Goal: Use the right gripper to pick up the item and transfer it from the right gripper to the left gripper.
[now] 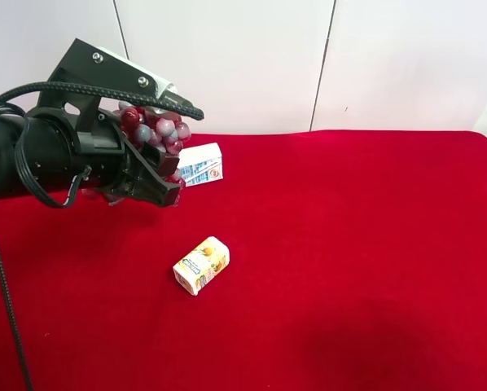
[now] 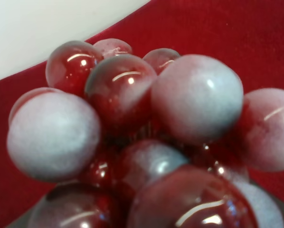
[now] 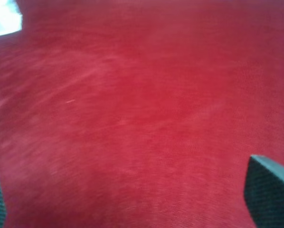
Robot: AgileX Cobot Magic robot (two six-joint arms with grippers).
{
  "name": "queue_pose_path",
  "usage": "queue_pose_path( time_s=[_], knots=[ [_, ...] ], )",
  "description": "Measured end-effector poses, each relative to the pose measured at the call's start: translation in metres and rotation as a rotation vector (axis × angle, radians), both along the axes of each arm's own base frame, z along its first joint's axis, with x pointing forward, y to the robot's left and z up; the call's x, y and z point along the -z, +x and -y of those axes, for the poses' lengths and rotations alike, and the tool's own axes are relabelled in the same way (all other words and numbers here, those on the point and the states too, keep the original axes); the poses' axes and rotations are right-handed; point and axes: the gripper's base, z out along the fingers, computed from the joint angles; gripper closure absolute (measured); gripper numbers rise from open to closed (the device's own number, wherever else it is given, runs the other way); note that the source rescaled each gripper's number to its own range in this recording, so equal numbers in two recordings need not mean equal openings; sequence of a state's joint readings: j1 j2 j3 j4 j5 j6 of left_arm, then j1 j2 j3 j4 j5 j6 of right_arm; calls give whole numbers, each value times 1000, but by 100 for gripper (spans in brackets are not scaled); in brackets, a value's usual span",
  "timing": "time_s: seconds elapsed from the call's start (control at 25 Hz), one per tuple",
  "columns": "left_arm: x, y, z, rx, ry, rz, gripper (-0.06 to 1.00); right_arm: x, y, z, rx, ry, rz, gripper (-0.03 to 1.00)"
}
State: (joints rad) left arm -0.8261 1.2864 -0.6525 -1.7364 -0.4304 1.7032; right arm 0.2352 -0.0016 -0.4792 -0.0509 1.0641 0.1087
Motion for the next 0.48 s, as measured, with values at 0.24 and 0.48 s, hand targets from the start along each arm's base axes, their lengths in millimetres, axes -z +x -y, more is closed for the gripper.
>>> queue_pose_path(
  time_s=[0.24, 0.48],
  knots=[
    [-13, 12, 0, -5, 67, 61, 94, 0, -1, 0, 179, 0, 0, -3],
    [-2, 51, -21, -100, 193, 42, 94, 0, -1, -1, 235, 0, 0, -3]
  ],
)
